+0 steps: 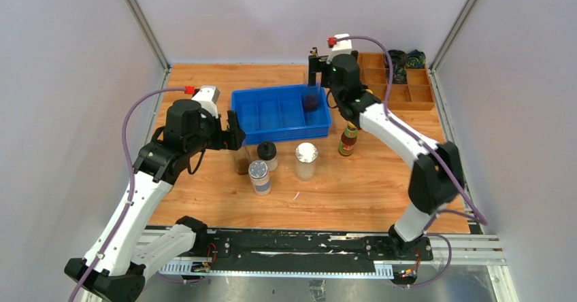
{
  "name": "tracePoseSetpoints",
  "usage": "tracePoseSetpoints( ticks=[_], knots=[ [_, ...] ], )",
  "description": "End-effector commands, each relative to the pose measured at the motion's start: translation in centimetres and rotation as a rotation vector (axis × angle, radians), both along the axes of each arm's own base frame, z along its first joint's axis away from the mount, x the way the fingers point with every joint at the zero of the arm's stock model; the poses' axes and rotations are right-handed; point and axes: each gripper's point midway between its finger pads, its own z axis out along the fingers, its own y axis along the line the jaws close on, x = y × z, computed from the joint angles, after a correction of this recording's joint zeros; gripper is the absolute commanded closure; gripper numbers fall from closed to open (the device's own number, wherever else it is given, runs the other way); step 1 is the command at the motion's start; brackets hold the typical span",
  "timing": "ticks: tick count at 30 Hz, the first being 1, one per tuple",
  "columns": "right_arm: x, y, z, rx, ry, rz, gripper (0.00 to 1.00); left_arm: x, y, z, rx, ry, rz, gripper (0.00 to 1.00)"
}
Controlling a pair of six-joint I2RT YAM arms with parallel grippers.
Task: Organize the condiment bottles
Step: Place the bottle in the storage box, then pick up the bottle from the center of the board.
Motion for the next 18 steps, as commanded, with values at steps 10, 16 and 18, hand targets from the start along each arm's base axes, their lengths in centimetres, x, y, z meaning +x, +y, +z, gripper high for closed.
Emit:
tracePoseSetpoints(
  ticks=[10,16,18],
  knots=[
    [-14.6,-6.8,4.4,0.032,-0.013,0.071,0.03,0.1,1.1,-1.5,0.035,0.006,0.061,0.00],
    [-17.6,-7.4,3.9,0.060,0.022,0.120,0.05,0.7,1.0,-3.3,-0.016,0.006,0.115,0.07],
    [-18.6,-6.7,3.8,0.074,0.049,0.174,0.07,0.6,0.9,-3.2,-0.024,0.007,0.116,0.07]
  ],
)
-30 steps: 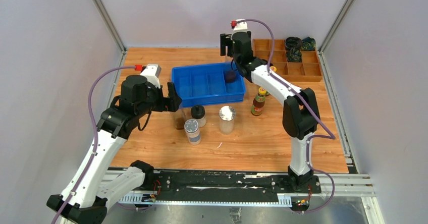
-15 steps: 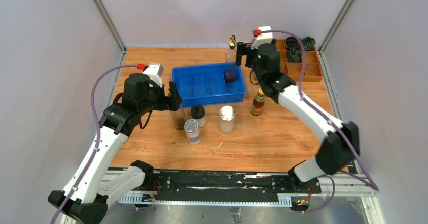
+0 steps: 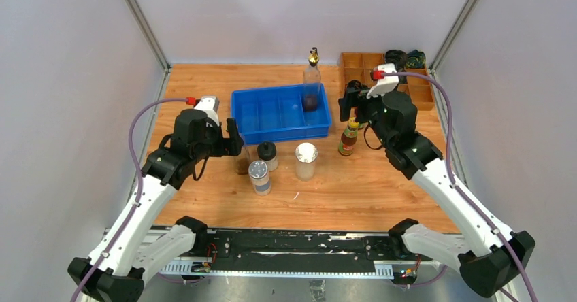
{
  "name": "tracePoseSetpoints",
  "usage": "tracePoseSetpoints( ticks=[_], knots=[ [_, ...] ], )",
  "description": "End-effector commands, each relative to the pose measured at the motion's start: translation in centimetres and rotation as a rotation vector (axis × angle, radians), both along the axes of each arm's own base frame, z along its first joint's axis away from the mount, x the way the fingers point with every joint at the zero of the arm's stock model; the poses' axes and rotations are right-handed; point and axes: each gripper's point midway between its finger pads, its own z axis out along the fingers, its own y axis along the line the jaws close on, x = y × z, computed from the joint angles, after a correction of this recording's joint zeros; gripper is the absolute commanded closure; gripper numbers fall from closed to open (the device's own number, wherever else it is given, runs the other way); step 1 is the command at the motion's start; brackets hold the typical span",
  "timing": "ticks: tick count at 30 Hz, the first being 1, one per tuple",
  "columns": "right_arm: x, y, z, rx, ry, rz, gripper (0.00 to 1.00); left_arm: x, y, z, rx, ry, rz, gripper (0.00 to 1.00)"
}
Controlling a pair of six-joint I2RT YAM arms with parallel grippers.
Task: Organize the condiment bottles
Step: Pick up the bottle from the center of the board.
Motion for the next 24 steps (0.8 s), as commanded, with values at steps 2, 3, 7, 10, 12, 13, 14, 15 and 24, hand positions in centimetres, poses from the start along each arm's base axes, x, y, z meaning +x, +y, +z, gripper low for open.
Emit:
tracePoseSetpoints(
  ticks=[2,3,7,10,12,13,14,15,24],
  knots=[
    [-3.5,2.4,-1.1,0.024,0.104,0.180,0.08,0.0,-0.6,1.9,-0.080,-0.070,0.011,0.00],
    [-4.5,3.5,-1.1,0.022,0.115,0.240,0.08,-0.4,-1.1,2.8,-0.109,-0.082,-0.010,0.00],
    [-9.6,7.8,-2.7,-0.018,0.148,0.508,0.08,-2.1,-2.5,5.2,-0.180,-0.076,-0.103,0.00],
    [-13.6,11.7,-3.7,-0.018,0.117,0.754,0.07,-3.6,-2.4,6.7,-0.196,-0.089,-0.128,0.00],
    [-14.9,14.1,-4.3,-0.013,0.103,0.866,0.07,-4.5,-1.2,7.4,-0.186,-0.119,-0.084,0.00],
    [-15.3,15.3,-4.4,-0.008,0.089,0.914,0.07,-4.8,-0.4,7.9,-0.183,-0.144,-0.049,0.00],
    [-15.5,16.5,-4.6,-0.007,0.073,0.952,0.07,-5.1,0.5,8.4,-0.186,-0.174,-0.009,0.00],
    [-15.6,17.9,-4.5,0.001,0.040,0.986,0.07,-5.4,1.3,8.9,-0.192,-0.202,0.032,0.00],
    [-12.8,27.6,-6.4,0.049,-0.131,1.108,0.06,-7.1,1.2,9.3,-0.258,-0.204,0.028,0.00]
  ],
)
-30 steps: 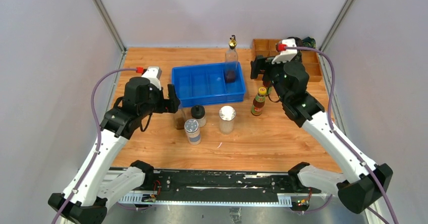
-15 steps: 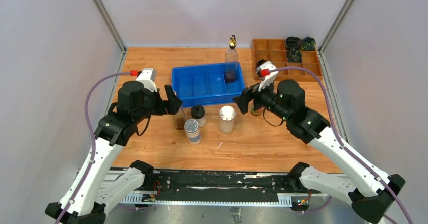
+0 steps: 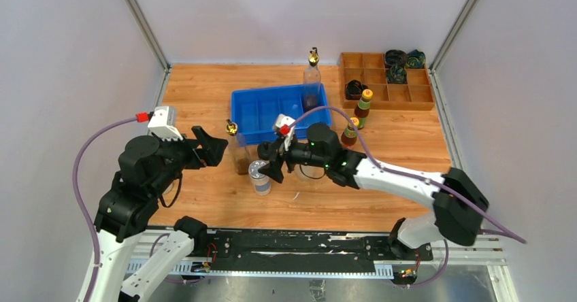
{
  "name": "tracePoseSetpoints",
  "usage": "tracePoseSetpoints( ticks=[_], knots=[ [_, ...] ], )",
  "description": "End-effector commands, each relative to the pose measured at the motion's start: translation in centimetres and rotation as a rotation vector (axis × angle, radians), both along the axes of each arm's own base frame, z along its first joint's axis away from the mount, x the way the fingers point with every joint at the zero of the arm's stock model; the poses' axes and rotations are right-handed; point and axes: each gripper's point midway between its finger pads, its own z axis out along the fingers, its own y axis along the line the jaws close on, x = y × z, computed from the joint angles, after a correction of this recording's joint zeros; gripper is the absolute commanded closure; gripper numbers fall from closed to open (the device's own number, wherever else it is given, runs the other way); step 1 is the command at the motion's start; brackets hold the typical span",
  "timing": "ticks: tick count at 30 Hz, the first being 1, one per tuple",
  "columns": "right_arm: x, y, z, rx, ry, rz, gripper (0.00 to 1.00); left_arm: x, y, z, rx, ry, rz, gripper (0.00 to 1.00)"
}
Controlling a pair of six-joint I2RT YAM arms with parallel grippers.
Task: Organize the condiment bottles
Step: Pick up the bottle from the center of the board.
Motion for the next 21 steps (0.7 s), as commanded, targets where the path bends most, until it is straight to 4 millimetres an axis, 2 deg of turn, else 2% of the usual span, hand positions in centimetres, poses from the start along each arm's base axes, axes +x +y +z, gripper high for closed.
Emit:
tracePoseSetpoints(
  ticks=[1,2,7,12,21],
  knots=[
    [0.9,4.3,4.1,0.178,-0.134,0.104,0.05,-1.1,-0.1,-0.7,-0.018,0.039,-0.013,0.00],
    [1.1,5.1,4.8,0.195,-0.140,0.122,0.05,-1.3,0.0,-0.7,-0.015,0.037,-0.015,0.00],
    [2.6,7.5,5.4,0.201,-0.164,0.155,0.05,-1.8,0.1,-0.4,0.004,0.038,-0.030,0.00],
    [3.9,8.9,4.9,0.180,-0.155,0.191,0.05,-1.8,0.1,-0.7,0.012,0.041,-0.032,0.00],
    [2.7,10.6,4.4,0.183,-0.079,0.396,0.09,-1.7,-0.3,-0.3,0.005,0.042,-0.050,0.00]
  ],
)
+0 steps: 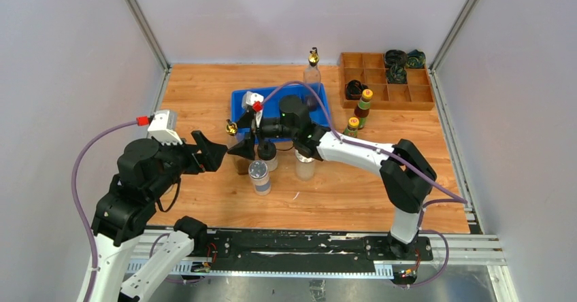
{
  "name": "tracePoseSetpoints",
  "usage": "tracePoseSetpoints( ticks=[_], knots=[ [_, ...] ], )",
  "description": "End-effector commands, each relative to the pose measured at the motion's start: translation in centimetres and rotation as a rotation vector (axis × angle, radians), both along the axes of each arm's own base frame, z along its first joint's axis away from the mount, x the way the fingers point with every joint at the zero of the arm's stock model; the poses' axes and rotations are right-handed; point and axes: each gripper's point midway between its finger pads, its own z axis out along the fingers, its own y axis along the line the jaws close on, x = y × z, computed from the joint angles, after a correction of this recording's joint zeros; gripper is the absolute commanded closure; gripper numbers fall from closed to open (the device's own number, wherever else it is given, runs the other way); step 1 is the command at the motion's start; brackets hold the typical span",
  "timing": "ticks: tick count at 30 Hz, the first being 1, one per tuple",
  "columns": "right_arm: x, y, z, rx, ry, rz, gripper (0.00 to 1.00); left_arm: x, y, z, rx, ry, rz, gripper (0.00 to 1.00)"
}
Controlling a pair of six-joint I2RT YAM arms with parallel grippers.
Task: Organize the condiment bottles
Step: Pick up the bottle from the center of the board.
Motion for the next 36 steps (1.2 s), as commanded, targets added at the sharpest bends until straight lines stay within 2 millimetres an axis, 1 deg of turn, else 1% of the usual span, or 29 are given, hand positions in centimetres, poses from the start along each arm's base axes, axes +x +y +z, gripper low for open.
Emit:
tracePoseSetpoints(
  ticks=[1,3,4,9,14,21,23,24,28,34,36],
  knots=[
    [-1.1,0.6,0.2,-0.006,0.018,0.133,0.10,-0.4,-0.4,0.8,0.002,-0.006,-0.031,0.00],
    [-1.1,0.9,-0.2,-0.013,0.026,0.147,0.11,-0.2,-0.4,0.9,0.002,-0.003,-0.029,0.00],
    [-1.1,1.0,-0.3,-0.016,0.028,0.148,0.14,-0.2,-0.4,1.0,0.002,-0.004,-0.029,0.00],
    [-0.3,1.7,-1.1,-0.020,0.046,0.134,0.32,-0.1,-0.4,1.1,0.003,-0.003,-0.027,0.00],
    [0.7,2.0,-2.5,-0.027,0.062,0.080,0.38,-0.1,-0.3,1.1,0.008,-0.007,-0.026,0.00],
    [2.1,2.4,-3.4,-0.026,0.085,0.009,0.52,-0.2,-0.3,1.2,0.015,-0.014,-0.031,0.00],
    [2.4,2.6,-3.5,-0.028,0.089,-0.002,0.66,-0.2,-0.3,1.0,0.017,-0.011,-0.032,0.00],
    [2.7,2.7,-3.6,-0.032,0.091,-0.010,0.70,-0.2,-0.3,1.1,0.016,-0.012,-0.033,0.00],
    [3.4,2.8,-3.4,-0.035,0.090,-0.048,0.82,-0.3,-0.2,1.2,0.019,-0.020,-0.035,0.00],
    [4.2,2.3,-1.9,-0.026,0.065,-0.106,0.84,-0.8,0.2,2.1,0.021,-0.045,-0.030,0.00],
    [4.7,2.2,-1.1,-0.024,0.047,-0.137,0.87,-0.8,0.7,2.5,0.027,-0.061,0.000,0.00]
  ],
)
